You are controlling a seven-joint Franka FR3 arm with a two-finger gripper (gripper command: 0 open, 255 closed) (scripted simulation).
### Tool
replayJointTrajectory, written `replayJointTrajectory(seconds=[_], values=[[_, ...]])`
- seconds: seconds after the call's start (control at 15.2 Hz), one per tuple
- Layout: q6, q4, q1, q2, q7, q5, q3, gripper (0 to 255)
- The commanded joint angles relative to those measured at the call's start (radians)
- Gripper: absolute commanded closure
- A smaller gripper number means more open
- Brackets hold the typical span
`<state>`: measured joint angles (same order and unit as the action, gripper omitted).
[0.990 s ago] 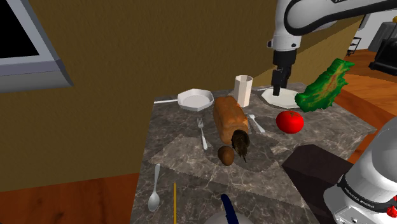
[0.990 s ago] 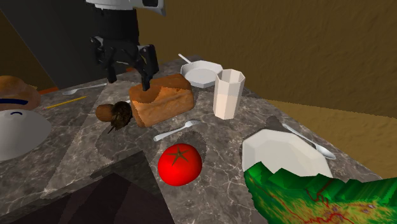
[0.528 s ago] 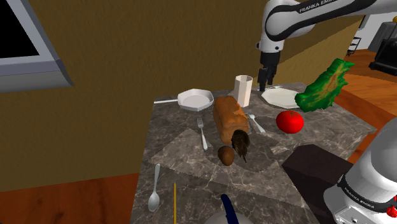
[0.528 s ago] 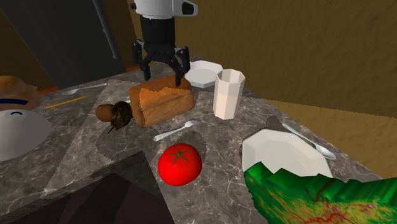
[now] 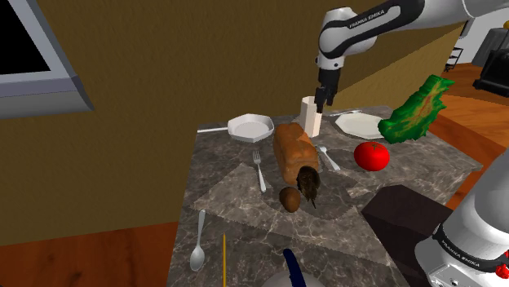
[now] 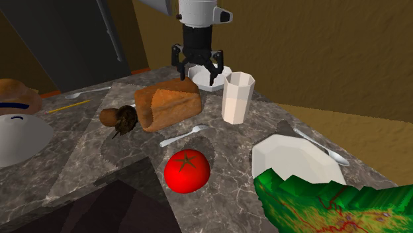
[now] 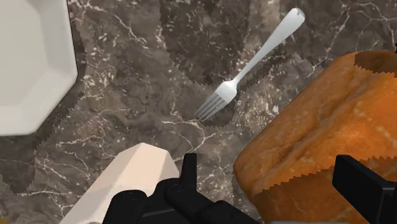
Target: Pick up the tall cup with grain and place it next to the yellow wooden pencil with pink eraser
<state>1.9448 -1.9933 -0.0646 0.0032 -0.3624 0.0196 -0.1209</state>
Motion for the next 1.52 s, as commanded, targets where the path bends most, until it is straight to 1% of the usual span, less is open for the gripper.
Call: replayJointTrajectory(seconds=[0.0, 0.26, 0.53, 0.59, 1.06, 1.45], values=[[0.008, 0.081, -0.01, 0.077, -0.024, 0.012, -0.009, 0], [0.016, 0.24, -0.029, 0.222, -0.06, 0.039, -0.017, 0], [0.002, 0.429, -0.054, 0.374, -0.091, 0.067, -0.019, 0], [0.001, 0.435, -0.056, 0.379, -0.091, 0.068, -0.019, 0], [0.09, 0.375, -0.055, 0.408, -0.096, 0.074, -0.015, 0], [0.09, 0.375, -0.055, 0.408, -0.096, 0.074, -0.015, 0]])
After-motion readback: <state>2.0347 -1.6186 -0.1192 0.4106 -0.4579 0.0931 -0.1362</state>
